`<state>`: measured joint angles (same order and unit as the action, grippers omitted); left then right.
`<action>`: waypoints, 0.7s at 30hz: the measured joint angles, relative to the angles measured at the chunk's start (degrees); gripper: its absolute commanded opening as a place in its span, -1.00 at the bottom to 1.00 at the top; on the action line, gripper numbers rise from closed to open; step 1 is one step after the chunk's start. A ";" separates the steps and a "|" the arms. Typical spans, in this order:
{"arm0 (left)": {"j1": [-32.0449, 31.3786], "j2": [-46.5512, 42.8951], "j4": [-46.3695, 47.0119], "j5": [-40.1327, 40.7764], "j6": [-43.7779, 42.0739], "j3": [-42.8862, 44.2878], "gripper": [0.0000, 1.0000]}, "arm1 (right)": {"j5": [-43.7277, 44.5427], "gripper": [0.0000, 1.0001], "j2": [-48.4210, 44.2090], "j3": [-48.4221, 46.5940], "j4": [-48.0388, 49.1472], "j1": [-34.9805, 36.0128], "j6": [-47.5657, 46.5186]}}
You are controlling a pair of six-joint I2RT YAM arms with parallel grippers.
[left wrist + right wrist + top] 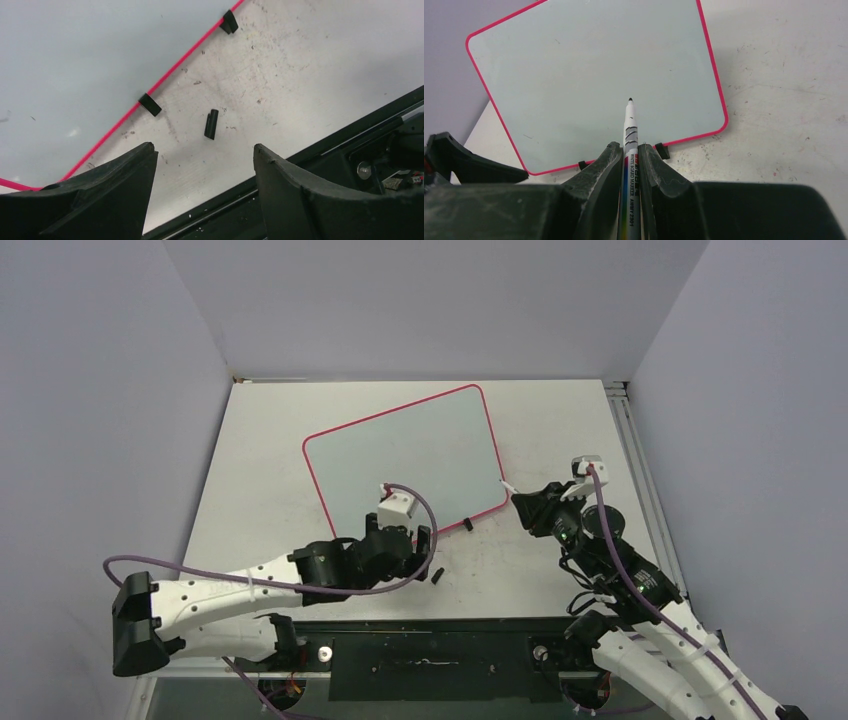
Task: Write a sentence on the whiteboard
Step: Move the whiteboard stand to the center of the board.
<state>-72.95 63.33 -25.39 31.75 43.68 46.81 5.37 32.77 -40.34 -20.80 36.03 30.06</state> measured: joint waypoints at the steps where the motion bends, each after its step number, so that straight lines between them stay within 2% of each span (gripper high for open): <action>1: 1.57 -0.70 -0.90 -1.57 -1.29 1.05 0.39 | 0.04 -0.89 0.00 -0.24 -0.15 0.00 -0.11; 8: 12.90 -3.72 -9.38 -11.47 -13.07 15.04 0.49 | 0.22 -0.89 0.07 -1.86 -1.22 0.00 -0.74; 12: 22.73 -4.63 -11.41 -16.61 -20.06 22.49 0.49 | 0.02 -0.89 0.28 -1.90 -1.09 0.00 -0.72; 17: 37.79 -5.07 -11.67 -25.03 -26.21 24.26 0.51 | -2.19 -0.89 0.52 -1.81 0.85 0.00 -0.39; 21: 51.84 -5.33 -9.75 -34.77 -28.81 22.67 0.52 | -4.11 -0.89 0.74 -1.75 3.21 0.00 0.74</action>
<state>-21.10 58.00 -35.14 -3.03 14.87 69.47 1.26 33.52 -42.09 -17.58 36.03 30.81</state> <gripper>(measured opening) 0.755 0.153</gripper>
